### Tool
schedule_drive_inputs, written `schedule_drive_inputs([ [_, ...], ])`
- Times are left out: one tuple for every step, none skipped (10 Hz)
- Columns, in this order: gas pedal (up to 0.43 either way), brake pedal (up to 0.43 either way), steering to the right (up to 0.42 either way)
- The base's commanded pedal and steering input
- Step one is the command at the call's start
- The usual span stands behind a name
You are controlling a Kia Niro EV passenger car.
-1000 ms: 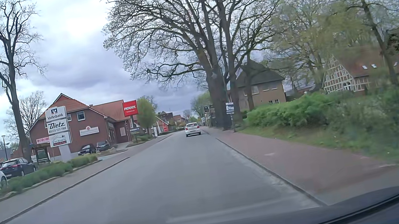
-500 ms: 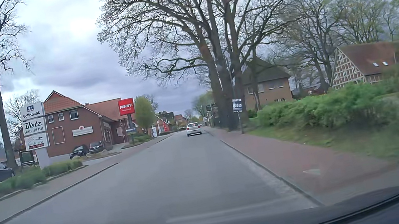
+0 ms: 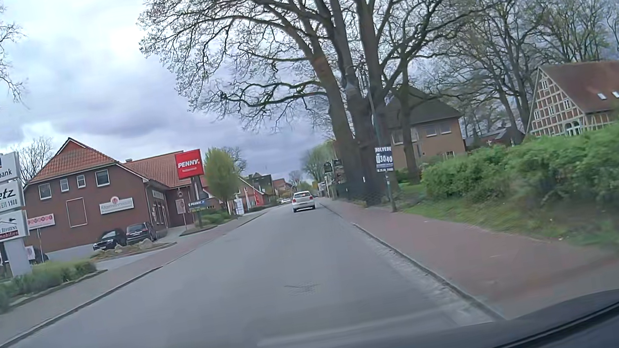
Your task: Follow the waypoints while adhering to traffic rules and regulations
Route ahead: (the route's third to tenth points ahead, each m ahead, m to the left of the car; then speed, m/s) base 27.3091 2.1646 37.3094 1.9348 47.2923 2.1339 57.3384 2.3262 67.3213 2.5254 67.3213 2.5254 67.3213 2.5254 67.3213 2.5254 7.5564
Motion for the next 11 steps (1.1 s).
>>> schedule_drive_inputs([
  [0.13, 0.0, -0.007],
  [0.13, 0.0, -0.005],
  [0.13, 0.0, -0.003],
  [0.13, 0.0, -0.001],
  [0.13, 0.0, -0.001],
  [0.11, 0.0, -0.001],
  [0.079, 0.0, -0.001],
  [0.047, 0.0, -0.001],
  [0.039, 0.0, -0.001],
  [0.039, 0.0, -0.001],
  [0.039, 0.0, -0.001],
])
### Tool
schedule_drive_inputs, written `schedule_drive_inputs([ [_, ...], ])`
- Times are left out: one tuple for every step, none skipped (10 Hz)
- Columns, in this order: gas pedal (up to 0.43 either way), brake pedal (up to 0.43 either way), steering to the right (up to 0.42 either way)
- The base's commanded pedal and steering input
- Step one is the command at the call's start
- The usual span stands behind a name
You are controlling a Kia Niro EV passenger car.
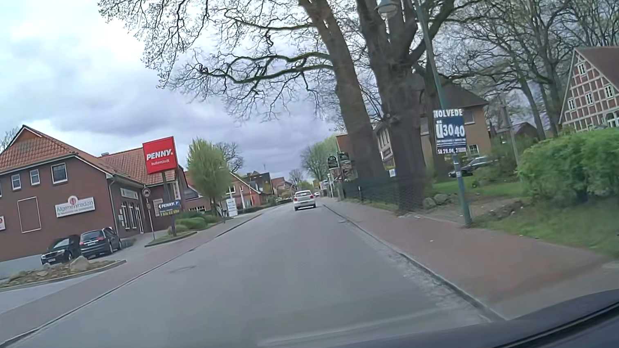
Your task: Follow the waypoints while adhering to traffic rules and regulations
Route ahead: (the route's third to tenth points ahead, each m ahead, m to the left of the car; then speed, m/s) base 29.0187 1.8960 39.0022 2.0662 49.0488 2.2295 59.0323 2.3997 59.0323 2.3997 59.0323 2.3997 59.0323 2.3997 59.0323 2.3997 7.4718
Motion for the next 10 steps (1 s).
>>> schedule_drive_inputs([
  [0.047, 0.0, -0.001],
  [0.067, 0.0, -0.001],
  [0.087, 0.0, -0.001],
  [0.098, 0.0, -0.001],
  [0.098, 0.0, -0.001],
  [0.098, 0.0, -0.001],
  [0.098, 0.0, -0.001],
  [0.098, 0.0, -0.002],
  [0.098, 0.0, -0.002],
  [0.098, 0.0, -0.005],
])
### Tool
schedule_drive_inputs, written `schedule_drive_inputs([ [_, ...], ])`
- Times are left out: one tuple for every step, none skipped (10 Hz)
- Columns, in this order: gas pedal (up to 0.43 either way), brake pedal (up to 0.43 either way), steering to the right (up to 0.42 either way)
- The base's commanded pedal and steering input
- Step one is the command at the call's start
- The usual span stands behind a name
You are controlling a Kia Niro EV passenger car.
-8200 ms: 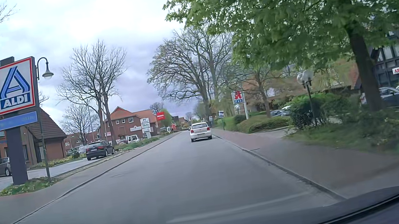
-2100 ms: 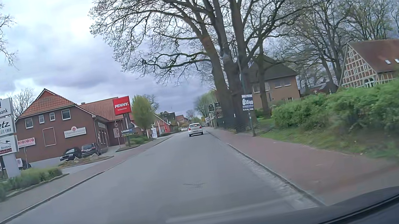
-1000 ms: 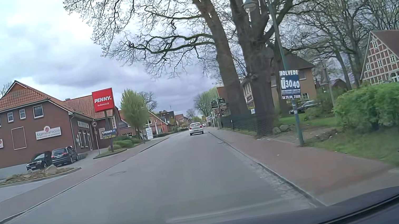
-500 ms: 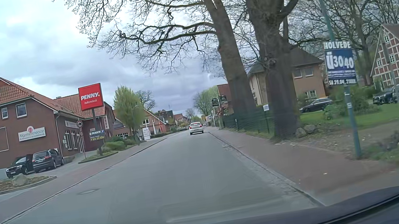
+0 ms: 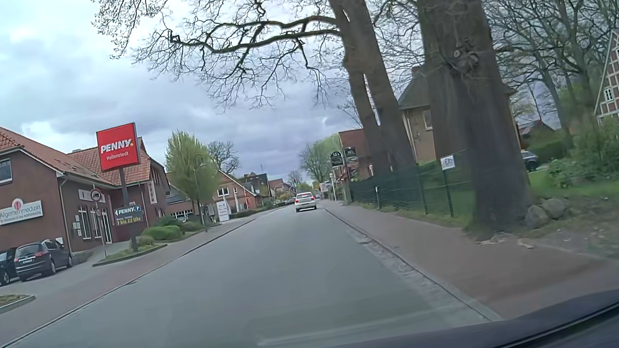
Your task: Follow the waypoints while adhering to traffic rules and regulations
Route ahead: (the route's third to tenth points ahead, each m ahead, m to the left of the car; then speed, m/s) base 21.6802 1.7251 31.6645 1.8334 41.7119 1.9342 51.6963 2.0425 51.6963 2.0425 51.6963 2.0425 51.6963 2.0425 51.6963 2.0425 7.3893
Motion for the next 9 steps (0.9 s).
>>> schedule_drive_inputs([
  [0.098, 0.0, -0.008],
  [0.098, 0.0, -0.011],
  [0.098, 0.0, -0.012],
  [0.087, 0.0, -0.013],
  [0.079, 0.0, -0.014],
  [0.059, 0.0, -0.014],
  [0.047, 0.0, -0.014],
  [0.039, 0.0, -0.014],
  [0.039, 0.0, -0.014],
])
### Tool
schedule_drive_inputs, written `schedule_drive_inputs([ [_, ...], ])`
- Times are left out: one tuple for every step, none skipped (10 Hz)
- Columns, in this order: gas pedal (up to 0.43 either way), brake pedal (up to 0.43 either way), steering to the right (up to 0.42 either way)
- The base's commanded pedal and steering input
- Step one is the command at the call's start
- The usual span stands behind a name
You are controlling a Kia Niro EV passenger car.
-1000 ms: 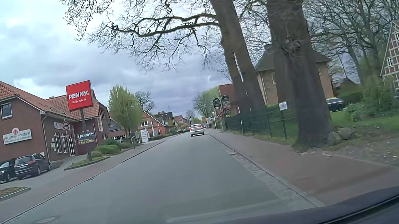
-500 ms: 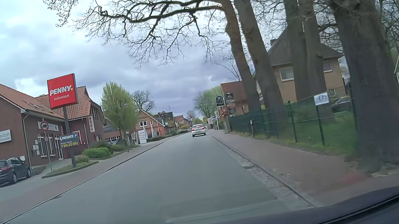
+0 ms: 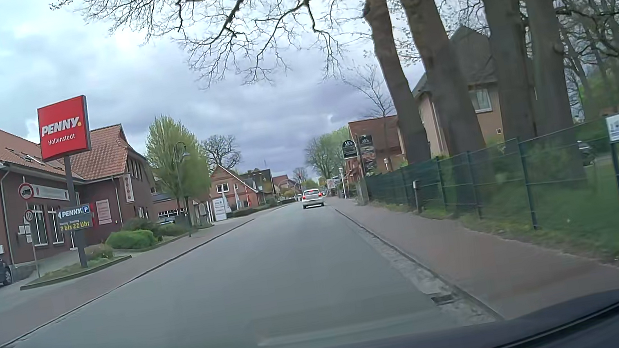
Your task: Follow the waypoints while adhering to traffic rules and regulations
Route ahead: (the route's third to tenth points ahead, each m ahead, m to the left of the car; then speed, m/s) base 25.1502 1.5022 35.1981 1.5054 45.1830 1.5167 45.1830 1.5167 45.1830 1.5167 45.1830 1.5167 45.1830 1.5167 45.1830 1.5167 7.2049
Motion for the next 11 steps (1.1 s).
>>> schedule_drive_inputs([
  [0.039, 0.0, -0.013],
  [0.028, 0.0, -0.012],
  [0.028, 0.0, -0.006],
  [0.028, 0.0, -0.002],
  [0.028, 0.0, -0.002],
  [0.028, 0.0, -0.002],
  [0.028, 0.0, -0.002],
  [0.02, 0.0, -0.002],
  [0.008, 0.0, -0.002],
  [0.0, 0.0, -0.001],
  [0.0, 0.0, -0.001],
])
